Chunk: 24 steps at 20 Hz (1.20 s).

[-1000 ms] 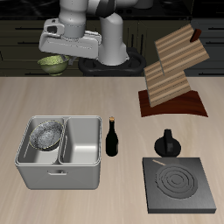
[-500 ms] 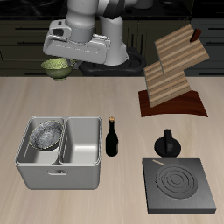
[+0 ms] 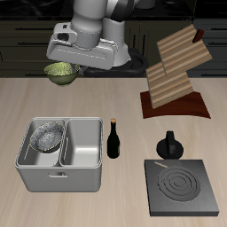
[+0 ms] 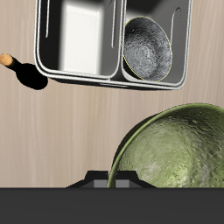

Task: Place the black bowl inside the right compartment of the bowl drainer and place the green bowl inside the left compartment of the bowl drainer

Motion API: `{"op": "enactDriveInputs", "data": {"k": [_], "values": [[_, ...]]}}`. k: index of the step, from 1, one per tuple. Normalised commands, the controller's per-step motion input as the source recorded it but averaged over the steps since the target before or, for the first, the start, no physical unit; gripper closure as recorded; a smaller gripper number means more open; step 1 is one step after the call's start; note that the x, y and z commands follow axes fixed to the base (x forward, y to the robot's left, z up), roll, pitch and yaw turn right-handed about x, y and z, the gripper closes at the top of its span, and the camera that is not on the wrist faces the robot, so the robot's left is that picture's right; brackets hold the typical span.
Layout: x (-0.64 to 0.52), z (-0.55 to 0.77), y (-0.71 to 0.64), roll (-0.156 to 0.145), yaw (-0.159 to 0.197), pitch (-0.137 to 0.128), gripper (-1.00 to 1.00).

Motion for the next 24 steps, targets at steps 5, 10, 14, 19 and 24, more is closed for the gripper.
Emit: {"op": "enactDriveInputs", "data": {"k": [5, 10, 14, 19, 24], "values": [[0.28, 0.16, 0.16, -0.015, -0.002, 0.022, 1.0], [0.18, 0.16, 0.16, -0.005, 0.008, -0.004, 1.0], [0.22, 0.19, -0.04, -0.024, -0.015, 0.003, 1.0], [0.26, 0.19, -0.1, -0.043, -0.003, 0.006, 1.0], [0.23, 0.11, 0.06, -0.005, 0.012, 0.005, 1.0]]}}
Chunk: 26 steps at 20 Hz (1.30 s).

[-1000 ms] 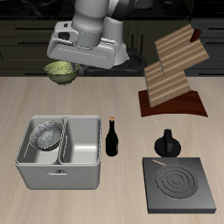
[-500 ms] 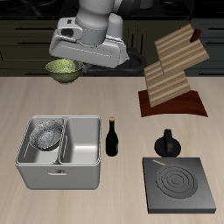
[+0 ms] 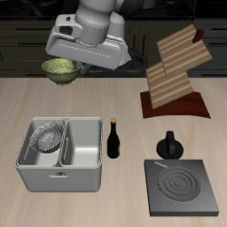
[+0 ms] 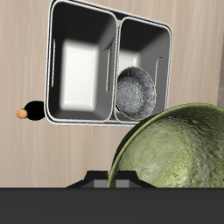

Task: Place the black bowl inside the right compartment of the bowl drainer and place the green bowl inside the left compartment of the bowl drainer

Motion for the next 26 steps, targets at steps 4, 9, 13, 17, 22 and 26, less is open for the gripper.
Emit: {"op": "enactDriveInputs", "data": {"k": [4, 9, 13, 17, 22, 26], "values": [[0.25, 0.08, 0.14, -0.013, 0.017, 0.002, 1.0], [0.27, 0.0, 0.13, 0.02, 0.022, 0.001, 1.0], [0.3, -0.08, 0.21, 0.037, 0.025, 0.024, 1.0], [0.16, -0.16, 0.23, 0.031, -0.002, 0.033, 1.0], [0.2, -0.21, 0.21, 0.027, 0.026, 0.024, 1.0], [0.07, -0.23, 0.21, 0.051, 0.016, 0.023, 1.0]]}}
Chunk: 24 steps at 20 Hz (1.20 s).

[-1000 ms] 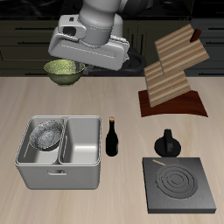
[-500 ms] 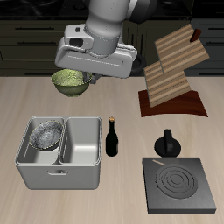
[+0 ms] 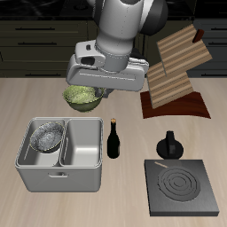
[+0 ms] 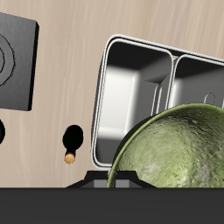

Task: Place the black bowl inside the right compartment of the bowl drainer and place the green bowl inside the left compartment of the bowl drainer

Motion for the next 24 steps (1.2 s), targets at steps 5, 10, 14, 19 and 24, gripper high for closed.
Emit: {"op": "enactDriveInputs", "data": {"k": [5, 10, 14, 19, 24], "values": [[0.09, -0.28, 0.19, 0.033, 0.026, 0.026, 1.0], [0.07, -0.46, 0.14, 0.042, 0.013, 0.05, 1.0], [0.01, -0.31, 0.04, 0.02, 0.008, 0.032, 1.0], [-0.09, -0.25, 0.06, 0.032, 0.003, 0.018, 1.0], [-0.14, -0.19, 0.11, 0.055, 0.003, -0.011, -1.0]]}}
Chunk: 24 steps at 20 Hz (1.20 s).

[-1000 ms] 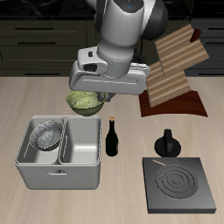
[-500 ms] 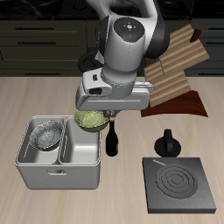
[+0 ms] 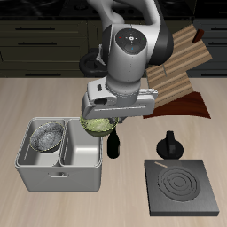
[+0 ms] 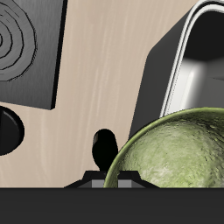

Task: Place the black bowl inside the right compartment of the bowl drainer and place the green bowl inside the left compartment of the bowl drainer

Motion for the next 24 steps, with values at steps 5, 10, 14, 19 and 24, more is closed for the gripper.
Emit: {"op": "enactDriveInputs", "data": {"k": [5, 10, 14, 19, 24], "values": [[-0.23, -0.04, 0.03, 0.04, -0.014, 0.008, -1.0], [-0.66, 0.33, 0.01, 0.124, -0.068, -0.075, -1.0], [-0.65, 0.24, -0.24, -0.001, 0.004, -0.042, -1.0], [-0.56, 0.19, -0.12, 0.01, -0.027, -0.036, -1.0], [-0.4, 0.26, -0.17, -0.023, -0.007, -0.05, -1.0]]}}
